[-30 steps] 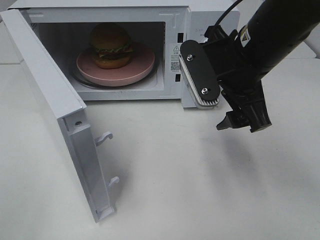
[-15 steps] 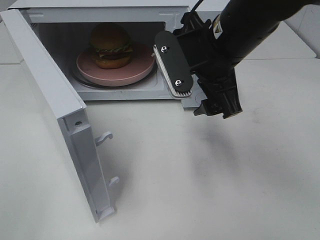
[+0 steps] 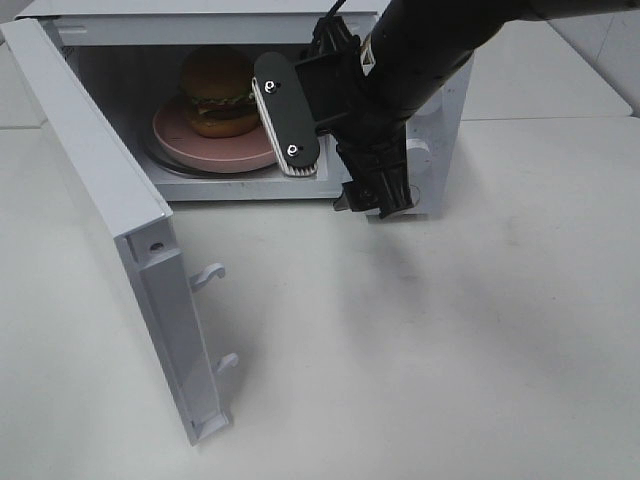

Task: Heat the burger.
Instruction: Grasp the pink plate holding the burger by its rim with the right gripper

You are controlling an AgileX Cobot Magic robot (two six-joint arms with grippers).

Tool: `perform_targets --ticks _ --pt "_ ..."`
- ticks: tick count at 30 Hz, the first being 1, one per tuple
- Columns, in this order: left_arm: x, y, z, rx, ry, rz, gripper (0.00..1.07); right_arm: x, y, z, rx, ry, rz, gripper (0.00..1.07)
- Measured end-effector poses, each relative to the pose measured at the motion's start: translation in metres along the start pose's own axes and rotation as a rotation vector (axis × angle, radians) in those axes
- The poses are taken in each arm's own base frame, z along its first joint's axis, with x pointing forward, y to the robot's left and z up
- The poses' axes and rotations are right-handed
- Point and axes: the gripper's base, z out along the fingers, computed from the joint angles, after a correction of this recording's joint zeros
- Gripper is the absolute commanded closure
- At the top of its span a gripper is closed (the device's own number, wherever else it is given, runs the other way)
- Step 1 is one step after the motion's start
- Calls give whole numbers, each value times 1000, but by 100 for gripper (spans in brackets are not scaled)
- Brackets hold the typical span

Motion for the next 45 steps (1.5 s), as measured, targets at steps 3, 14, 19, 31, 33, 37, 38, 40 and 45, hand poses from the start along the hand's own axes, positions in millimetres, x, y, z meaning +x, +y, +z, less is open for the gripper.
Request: perform_targets --ticks 3,14,19,31,33,37,38,40,45 --pt "0 0 0 0 0 0 6 -2 -4 6 12 -3 13 14" --pt "0 0 0 0 0 0 6 -8 -16 25 47 -21 16 15" --pt "0 0 0 0 0 0 6 -10 -21 38 45 -17 30 15" --pt "0 0 0 0 0 0 6 -16 -34 67 55 -12 64 16" --pt "0 0 0 0 0 0 6 -17 -35 72 55 -10 66 16" --pt "0 0 0 0 0 0 6 -20 -39 84 67 -16 73 17" --pt "0 0 0 0 0 0 6 -20 -39 84 67 -16 73 17" --pt "0 0 0 0 0 0 6 -20 -39 86 71 -19 75 17" --pt "0 0 0 0 0 0 6 -24 -43 103 84 -28 84 18"
